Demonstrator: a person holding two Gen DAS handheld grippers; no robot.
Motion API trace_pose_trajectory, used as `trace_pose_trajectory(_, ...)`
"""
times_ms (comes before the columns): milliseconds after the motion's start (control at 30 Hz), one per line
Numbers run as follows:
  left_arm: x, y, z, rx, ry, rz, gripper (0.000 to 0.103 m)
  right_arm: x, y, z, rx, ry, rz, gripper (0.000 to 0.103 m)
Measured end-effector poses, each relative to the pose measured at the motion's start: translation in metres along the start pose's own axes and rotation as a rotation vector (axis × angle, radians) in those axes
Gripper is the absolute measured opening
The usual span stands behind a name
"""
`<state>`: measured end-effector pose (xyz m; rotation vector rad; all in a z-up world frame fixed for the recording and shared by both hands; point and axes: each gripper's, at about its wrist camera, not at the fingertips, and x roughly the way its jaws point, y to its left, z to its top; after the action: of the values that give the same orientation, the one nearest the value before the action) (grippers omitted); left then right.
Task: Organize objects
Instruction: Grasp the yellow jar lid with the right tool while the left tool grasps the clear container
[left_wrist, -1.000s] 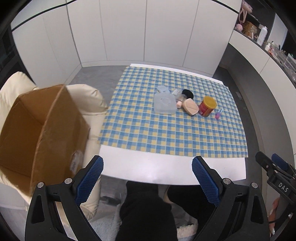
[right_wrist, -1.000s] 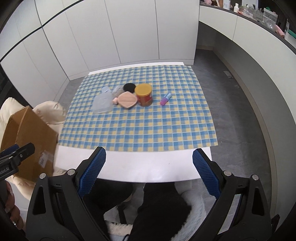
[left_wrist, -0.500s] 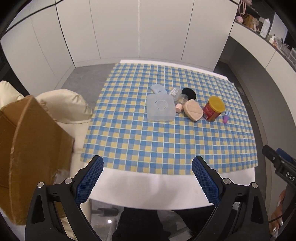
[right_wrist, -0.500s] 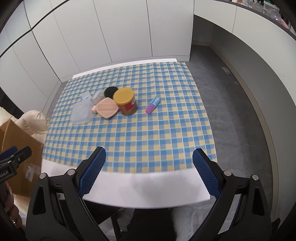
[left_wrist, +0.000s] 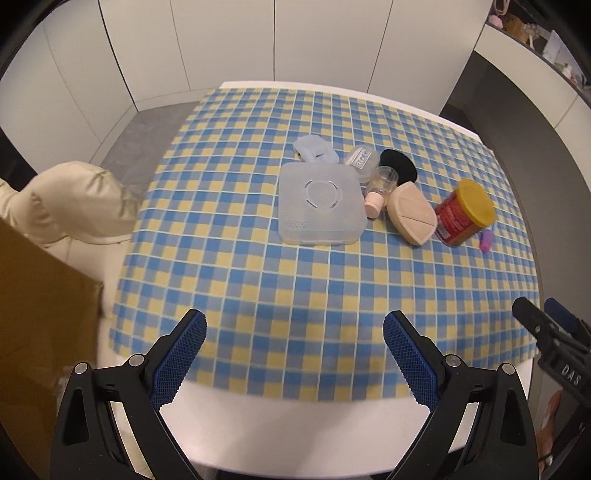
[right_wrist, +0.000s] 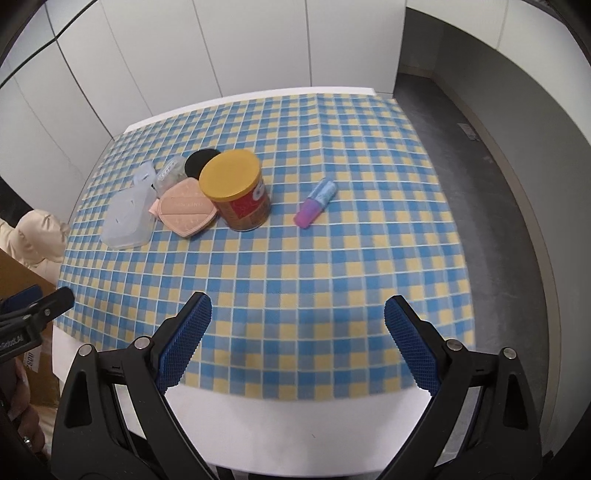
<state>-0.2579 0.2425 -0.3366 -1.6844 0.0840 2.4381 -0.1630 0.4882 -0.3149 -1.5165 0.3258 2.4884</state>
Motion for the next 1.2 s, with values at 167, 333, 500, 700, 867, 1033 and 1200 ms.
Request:
trace_pose_trajectory(167,0.037,-0.002,0.015,-0.039,0.034,-0.045,0.097,0.026,0.013,0.014,-0.013,-0.020,0.030,0.096)
trace_pose_trajectory(333,0.068,-0.009,0.029,-0.038,0.033,-0.042,0.097,0.051,0.024,0.033,-0.011,-0.040,0.056,0.096)
trace_pose_trajectory(500,0.084,-0.004,0.042,-0.077,0.023,-0.038,0.097,0.076,0.031,0.051,-0.012,-0.049,0.036,0.096)
trace_pose_trajectory(700,0.091,-0.006,0.061,-0.080,0.004,-0.040,0.098,0.101,0.045,0.069,-0.032,-0.057,0.020,0.096)
trace_pose_trajectory(867,0.093,-0.012,0.074,-0.097,-0.001,-0.044,0.098,0.115,0.062,0.078,-0.061,-0.074,0.010,0.096)
trace_pose_trajectory(1033,0.103,-0.008,0.089,-0.141,0.018,-0.009,0.098,0.114,0.065,0.081,-0.066,-0.096,0.004,0.096)
trace_pose_trajectory(1200,0.110,-0.007,0.100,-0.150,0.021,0.020,0.097,0.114,0.061,0.084,-0.071,-0.105,-0.022,0.088)
